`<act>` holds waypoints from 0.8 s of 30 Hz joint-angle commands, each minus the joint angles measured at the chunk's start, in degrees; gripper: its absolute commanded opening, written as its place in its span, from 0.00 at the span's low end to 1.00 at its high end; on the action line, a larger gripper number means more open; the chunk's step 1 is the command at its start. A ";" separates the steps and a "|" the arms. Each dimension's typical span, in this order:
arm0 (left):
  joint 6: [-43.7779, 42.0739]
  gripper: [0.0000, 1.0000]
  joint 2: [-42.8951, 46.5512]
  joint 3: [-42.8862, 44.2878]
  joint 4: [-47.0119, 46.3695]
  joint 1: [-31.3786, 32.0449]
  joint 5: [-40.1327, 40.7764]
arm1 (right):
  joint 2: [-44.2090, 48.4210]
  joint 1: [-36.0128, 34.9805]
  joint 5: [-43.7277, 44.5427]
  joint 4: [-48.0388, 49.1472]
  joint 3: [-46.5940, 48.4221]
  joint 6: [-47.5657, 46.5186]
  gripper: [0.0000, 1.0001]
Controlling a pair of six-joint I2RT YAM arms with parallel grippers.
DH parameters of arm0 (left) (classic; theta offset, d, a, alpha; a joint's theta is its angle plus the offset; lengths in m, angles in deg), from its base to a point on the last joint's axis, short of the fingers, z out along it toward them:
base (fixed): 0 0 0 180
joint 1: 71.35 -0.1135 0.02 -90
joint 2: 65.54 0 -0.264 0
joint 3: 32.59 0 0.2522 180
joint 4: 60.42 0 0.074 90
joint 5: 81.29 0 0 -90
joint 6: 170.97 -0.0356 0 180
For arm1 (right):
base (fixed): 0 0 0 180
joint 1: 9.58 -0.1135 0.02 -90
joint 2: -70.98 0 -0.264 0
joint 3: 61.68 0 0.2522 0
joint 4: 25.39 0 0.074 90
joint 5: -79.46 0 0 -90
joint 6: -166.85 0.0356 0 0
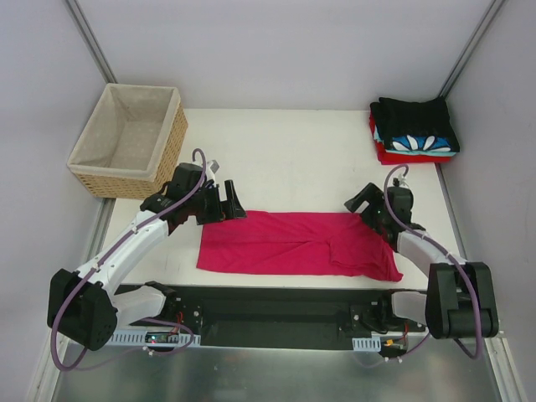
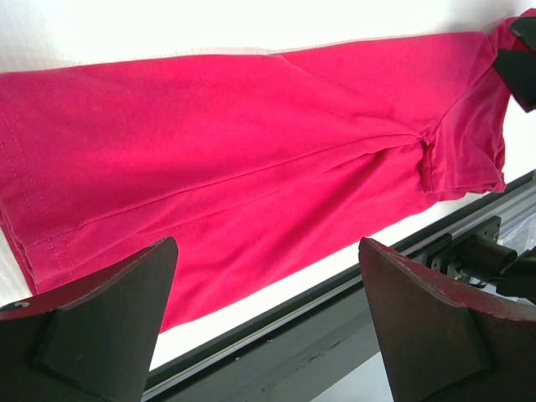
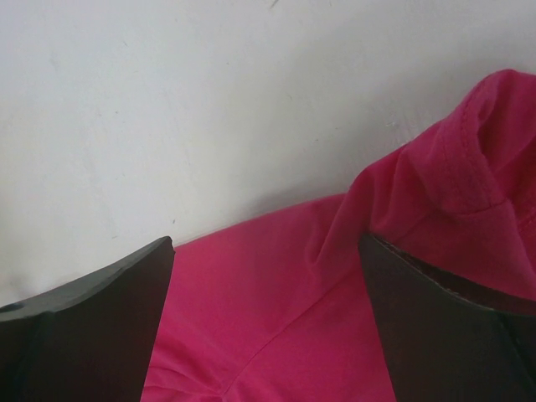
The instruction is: Fold and stack the t-shirts
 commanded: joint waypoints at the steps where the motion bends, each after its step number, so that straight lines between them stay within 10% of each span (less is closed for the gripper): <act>1: -0.29 0.90 0.96 0.35 -0.88 -0.88 -1.17 | -4.26 0.85 -1.23 5.33 -0.58 1.63 0.97; 24: -1.52 0.90 1.75 2.19 0.70 -5.89 -2.93 | -35.37 -2.31 -8.00 0.34 32.72 3.22 0.97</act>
